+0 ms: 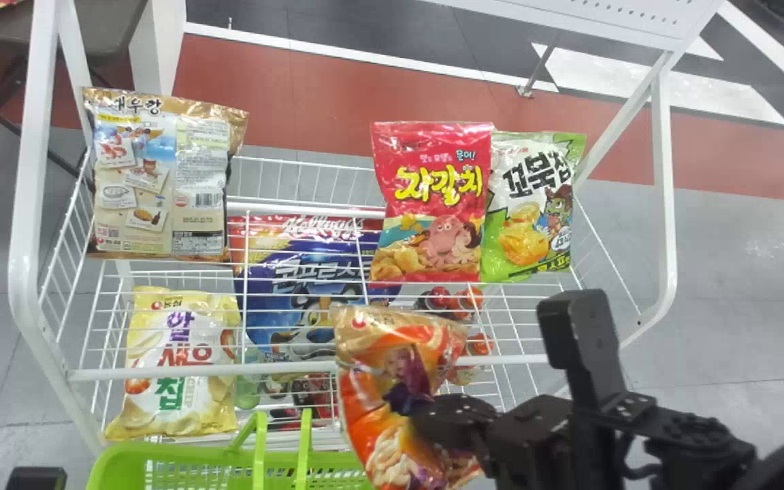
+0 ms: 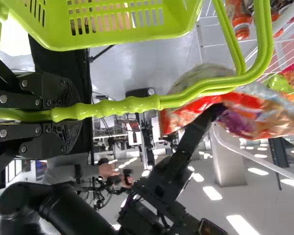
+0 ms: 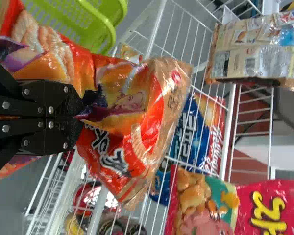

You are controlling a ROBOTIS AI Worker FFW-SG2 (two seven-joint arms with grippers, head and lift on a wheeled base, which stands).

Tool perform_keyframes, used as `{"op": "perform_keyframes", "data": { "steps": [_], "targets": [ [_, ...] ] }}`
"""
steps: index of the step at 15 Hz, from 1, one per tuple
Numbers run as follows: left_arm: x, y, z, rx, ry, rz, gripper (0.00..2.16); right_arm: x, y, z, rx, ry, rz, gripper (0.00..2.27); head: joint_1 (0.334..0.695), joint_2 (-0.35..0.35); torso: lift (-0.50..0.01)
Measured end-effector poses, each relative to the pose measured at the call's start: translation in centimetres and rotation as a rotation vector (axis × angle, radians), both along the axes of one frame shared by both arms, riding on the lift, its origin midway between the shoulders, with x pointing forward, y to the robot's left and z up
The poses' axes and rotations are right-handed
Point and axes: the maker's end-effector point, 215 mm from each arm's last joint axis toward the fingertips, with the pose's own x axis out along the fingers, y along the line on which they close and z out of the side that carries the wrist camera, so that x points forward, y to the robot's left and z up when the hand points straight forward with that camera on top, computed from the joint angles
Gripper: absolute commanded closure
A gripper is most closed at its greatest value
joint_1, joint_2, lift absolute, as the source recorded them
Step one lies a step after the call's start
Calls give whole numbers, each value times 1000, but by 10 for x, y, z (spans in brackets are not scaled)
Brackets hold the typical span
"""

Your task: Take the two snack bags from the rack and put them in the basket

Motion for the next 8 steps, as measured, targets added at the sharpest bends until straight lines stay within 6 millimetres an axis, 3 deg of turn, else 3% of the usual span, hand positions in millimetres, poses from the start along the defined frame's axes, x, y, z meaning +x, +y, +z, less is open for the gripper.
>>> {"op": "perform_keyframes", "data": {
  "steps": [2, 4, 8],
  "targets": [
    [1, -1, 0, 3, -2, 1, 1882, -1, -4, 12, 24, -13, 7, 2034, 695, -350, -11],
    [0, -1, 0, 4, -2, 2, 1882, -5, 6, 15, 55, -7, 31, 2034, 695, -350, -11],
    [3, 0, 0, 11, -9, 7, 1885, -21, 26, -1, 52, 35, 60, 2034, 695, -350, -11]
  ]
}}
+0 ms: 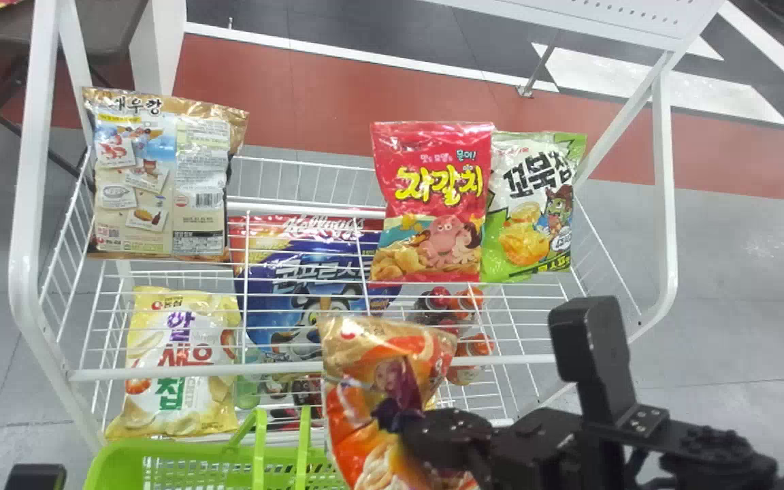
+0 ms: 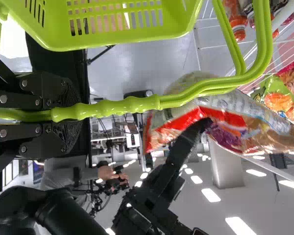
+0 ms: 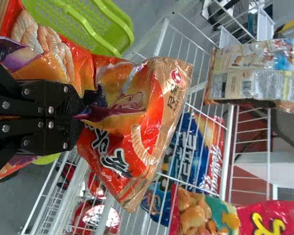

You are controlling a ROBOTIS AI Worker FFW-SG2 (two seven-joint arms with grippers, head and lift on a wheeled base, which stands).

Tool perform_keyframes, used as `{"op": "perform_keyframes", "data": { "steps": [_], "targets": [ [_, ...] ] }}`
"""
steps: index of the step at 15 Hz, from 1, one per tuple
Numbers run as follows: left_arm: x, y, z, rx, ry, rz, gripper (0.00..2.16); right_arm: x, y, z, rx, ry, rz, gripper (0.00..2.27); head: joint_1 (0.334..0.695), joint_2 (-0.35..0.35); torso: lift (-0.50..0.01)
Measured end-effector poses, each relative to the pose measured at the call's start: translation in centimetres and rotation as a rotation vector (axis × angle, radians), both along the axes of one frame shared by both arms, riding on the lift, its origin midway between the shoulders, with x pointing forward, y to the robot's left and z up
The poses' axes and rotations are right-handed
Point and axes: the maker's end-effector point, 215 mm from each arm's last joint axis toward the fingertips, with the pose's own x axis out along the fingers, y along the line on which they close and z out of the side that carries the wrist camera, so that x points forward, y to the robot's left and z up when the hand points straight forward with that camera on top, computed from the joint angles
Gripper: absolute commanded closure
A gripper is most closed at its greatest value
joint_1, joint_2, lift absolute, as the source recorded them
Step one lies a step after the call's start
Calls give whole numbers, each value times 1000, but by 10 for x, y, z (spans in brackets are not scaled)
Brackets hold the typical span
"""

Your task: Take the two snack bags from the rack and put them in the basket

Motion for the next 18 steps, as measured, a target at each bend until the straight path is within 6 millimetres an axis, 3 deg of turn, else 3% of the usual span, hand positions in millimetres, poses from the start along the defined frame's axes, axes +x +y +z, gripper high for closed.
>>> {"op": "perform_keyframes", "data": {
  "steps": [6, 16, 17, 18],
  "targets": [
    [6, 3, 3, 8, -19, 11, 1882, -22, 24, -30, -51, 63, 43, 2034, 695, -350, -11],
    [7, 2, 12, -8, -38, 11, 1885, -84, 70, -115, -75, 289, 150, 2034, 695, -350, -11],
    [6, 2, 13, -10, -38, 10, 1882, -88, 71, -123, -82, 307, 155, 1976, 695, -350, -11],
    [6, 2, 13, -12, -37, 10, 1882, -93, 71, -132, -89, 330, 158, 1528, 695, -350, -11]
  ]
}}
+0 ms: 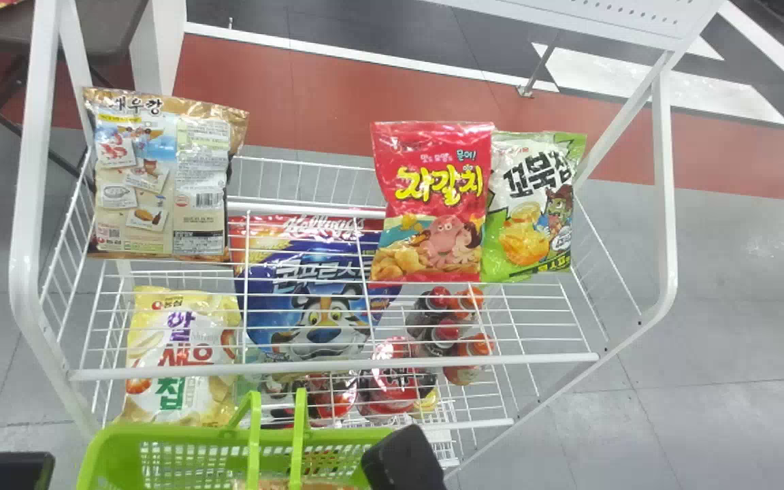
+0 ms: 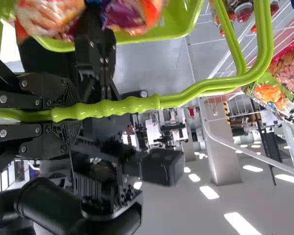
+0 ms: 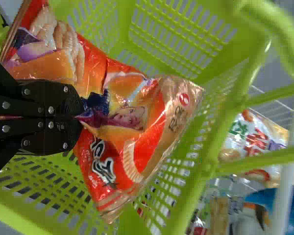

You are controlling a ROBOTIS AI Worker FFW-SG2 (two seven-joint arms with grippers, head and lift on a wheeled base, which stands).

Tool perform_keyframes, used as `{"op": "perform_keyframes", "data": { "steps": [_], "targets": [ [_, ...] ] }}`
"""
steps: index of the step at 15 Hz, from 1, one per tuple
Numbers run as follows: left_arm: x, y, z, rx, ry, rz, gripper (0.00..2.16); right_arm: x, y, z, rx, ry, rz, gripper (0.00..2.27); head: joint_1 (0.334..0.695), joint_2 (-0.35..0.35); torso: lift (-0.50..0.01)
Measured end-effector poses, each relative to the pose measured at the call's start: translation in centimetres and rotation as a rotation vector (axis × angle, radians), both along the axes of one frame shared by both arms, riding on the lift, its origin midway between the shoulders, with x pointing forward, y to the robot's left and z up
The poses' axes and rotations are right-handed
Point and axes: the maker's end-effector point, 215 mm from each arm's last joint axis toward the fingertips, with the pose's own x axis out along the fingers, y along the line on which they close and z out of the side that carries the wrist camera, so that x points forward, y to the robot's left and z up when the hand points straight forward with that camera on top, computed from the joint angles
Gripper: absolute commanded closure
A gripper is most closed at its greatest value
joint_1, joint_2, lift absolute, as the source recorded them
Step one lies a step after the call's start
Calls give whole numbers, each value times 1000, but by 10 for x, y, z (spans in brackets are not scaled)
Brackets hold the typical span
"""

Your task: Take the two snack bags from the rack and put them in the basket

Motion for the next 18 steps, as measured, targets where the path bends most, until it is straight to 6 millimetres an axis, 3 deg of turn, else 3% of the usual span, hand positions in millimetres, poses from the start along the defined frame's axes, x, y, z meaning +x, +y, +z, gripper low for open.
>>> {"op": "perform_keyframes", "data": {
  "steps": [2, 5, 10, 13, 18],
  "targets": [
    [-1, 0, 1, -2, 1, -1, 1882, -7, -1, -10, -2, 31, 7, -2, 695, -350, -11],
    [-2, 0, 1, -4, 2, -2, 1885, 1, -16, -11, -39, 10, -4, 49, 695, -350, -11],
    [-3, -1, 1, 0, 0, -3, 1882, 36, -39, 28, -38, -105, -59, 53, 695, -350, -11],
    [-3, -2, 1, 4, -3, -6, 1882, 66, -72, 58, -66, -202, -140, 53, 695, -350, -11],
    [-5, -3, 1, -1, 4, -8, 1882, 115, -135, 93, -57, -306, -316, 53, 695, -350, -11]
  ]
}}
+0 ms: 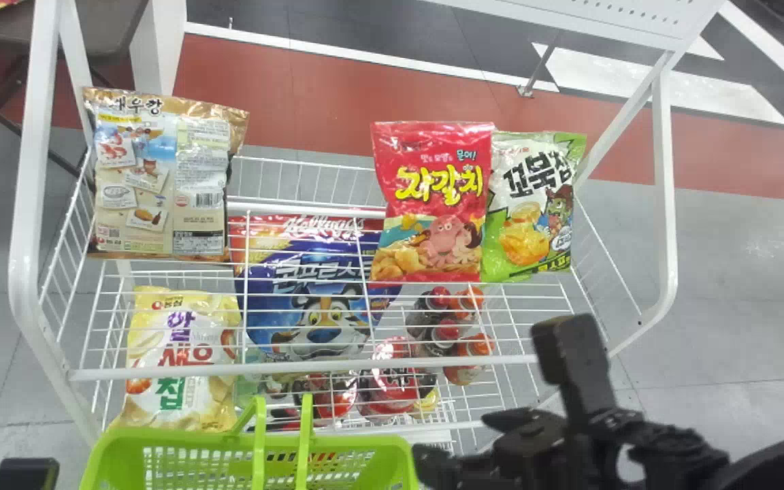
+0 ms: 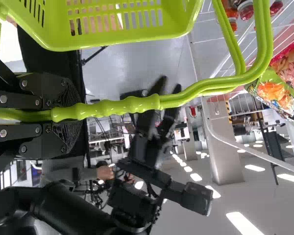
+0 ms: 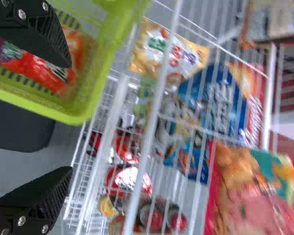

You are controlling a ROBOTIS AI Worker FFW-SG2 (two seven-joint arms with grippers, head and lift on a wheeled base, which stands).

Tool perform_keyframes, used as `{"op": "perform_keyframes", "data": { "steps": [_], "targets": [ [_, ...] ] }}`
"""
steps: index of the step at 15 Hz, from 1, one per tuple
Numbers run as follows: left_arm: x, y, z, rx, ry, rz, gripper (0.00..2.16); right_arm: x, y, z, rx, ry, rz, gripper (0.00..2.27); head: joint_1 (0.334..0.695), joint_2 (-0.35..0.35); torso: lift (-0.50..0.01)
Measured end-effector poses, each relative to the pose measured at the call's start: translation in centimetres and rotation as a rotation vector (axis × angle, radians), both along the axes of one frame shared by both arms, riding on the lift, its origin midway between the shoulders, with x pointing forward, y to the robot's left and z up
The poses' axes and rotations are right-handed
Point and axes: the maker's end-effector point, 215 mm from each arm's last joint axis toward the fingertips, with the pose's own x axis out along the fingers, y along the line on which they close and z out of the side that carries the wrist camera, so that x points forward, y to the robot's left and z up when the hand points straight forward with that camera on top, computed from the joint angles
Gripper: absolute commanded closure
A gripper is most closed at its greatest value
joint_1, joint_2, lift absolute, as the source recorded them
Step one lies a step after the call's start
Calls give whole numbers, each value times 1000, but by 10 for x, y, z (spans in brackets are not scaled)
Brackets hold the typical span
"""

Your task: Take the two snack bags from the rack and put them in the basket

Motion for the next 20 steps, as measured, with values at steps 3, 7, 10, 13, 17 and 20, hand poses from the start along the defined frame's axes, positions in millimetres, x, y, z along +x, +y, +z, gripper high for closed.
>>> {"op": "perform_keyframes", "data": {
  "steps": [3, 7, 10, 13, 17, 20],
  "targets": [
    [-1, 0, -2, 4, 2, -1, 1882, 66, -26, 31, 15, -206, -60, 56, 695, -350, -11],
    [1, -3, -2, 9, -6, -13, 1882, 145, -55, 80, 66, -469, -120, 66, 695, -350, -11],
    [2, -3, -3, 8, -6, -17, 1882, 181, -72, 103, 89, -626, -143, 76, 695, -350, -11],
    [2, -2, -4, 10, -4, -18, 1882, 214, -90, 109, 122, -728, -147, 97, 695, -350, -11],
    [1, -4, -6, 12, 1, -21, 1882, 231, -122, 94, 84, -762, -189, 130, 695, -350, -11],
    [2, -5, -6, 12, -3, -24, 1882, 233, -143, 83, 30, -785, -213, 134, 695, -350, -11]
  ]
}}
